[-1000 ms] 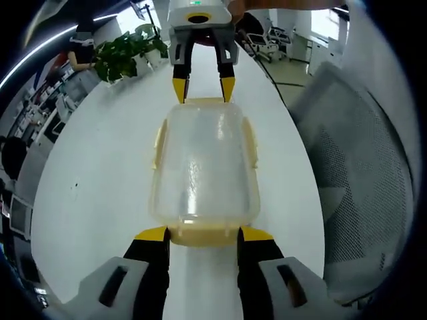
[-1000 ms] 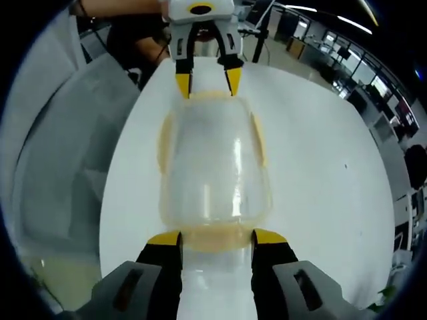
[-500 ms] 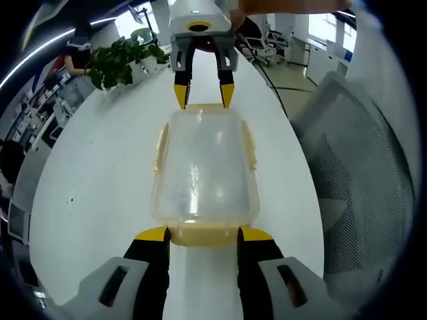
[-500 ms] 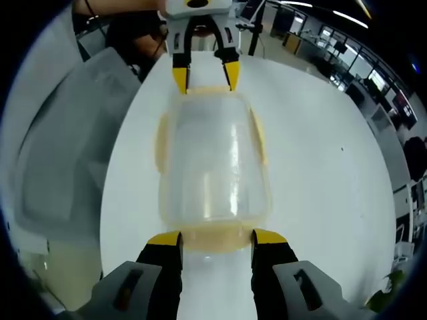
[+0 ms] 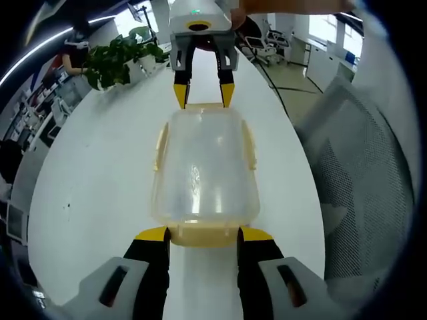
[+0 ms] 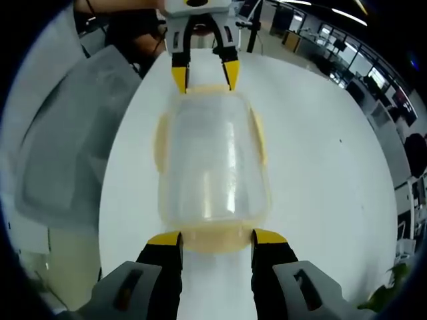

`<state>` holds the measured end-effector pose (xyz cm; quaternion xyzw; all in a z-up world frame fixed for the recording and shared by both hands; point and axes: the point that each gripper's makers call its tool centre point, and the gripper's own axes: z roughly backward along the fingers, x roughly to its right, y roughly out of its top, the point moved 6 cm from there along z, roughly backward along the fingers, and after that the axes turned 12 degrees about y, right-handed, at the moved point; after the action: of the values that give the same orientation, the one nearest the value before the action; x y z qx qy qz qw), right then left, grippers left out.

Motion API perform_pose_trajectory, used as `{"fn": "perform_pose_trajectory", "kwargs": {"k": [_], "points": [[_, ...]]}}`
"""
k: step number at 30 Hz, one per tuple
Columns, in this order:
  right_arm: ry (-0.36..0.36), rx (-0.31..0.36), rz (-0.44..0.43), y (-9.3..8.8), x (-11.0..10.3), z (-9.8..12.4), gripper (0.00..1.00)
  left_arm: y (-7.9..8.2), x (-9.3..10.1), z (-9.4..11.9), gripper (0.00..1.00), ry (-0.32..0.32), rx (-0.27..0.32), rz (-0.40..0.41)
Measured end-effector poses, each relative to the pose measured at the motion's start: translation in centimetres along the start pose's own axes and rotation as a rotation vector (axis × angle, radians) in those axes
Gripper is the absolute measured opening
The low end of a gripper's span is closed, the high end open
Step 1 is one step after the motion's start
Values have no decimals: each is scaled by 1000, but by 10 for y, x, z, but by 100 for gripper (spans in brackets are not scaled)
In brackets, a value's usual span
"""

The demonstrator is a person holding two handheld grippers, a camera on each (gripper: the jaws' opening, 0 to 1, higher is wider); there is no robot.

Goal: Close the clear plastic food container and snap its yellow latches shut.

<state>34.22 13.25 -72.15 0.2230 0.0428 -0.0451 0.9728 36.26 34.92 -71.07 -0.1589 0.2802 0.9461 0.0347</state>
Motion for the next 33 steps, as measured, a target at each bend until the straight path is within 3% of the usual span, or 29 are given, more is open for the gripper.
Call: {"fn": "perform_pose_trajectory", "kwargs": {"k": [33], "points": [[52,9,-73,-16,0,-3,39,-2,-2,-25,38,-71,18,27]]}}
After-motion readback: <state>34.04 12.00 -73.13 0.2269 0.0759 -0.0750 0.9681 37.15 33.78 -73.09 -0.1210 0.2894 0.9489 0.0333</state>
